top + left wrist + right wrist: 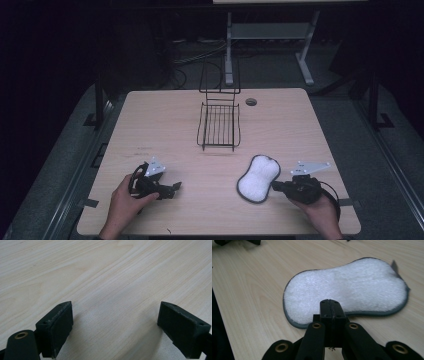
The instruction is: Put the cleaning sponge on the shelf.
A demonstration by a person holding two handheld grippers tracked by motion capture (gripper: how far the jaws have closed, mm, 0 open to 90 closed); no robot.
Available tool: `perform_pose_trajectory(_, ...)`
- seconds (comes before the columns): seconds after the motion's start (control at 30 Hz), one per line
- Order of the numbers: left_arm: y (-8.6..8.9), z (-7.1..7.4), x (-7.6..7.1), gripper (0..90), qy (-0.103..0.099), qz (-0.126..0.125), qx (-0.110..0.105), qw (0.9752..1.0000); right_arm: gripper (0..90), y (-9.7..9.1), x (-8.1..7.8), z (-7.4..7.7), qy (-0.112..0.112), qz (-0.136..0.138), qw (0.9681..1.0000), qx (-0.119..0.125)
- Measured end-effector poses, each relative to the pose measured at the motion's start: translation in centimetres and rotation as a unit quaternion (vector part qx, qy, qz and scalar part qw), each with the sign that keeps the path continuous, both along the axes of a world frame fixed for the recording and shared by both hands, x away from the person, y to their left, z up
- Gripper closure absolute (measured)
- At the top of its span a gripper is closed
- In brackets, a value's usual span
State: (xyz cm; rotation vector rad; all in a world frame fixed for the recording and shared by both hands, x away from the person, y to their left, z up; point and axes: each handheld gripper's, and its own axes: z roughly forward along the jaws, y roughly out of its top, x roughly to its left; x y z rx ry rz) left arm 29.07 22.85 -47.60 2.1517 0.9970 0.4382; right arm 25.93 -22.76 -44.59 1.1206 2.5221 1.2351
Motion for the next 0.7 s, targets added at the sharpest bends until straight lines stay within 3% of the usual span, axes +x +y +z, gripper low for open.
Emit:
perform_pose_trajectory(0.37, 0.0, 0.0, 0.0, 12.4, 0.000, 0.000, 0.000, 1.0000, 89.9, 2.2, 0.3, -0.6, 0.006, 0.032, 0.9994, -0.011)
perform_pose_trajectory(0.7, 0.0, 0.0, 0.0, 12.4, 0.000, 0.000, 0.000, 1.0000, 89.9, 3.5, 1.1, -1.0, 0.009, 0.040, 0.9989, -0.023)
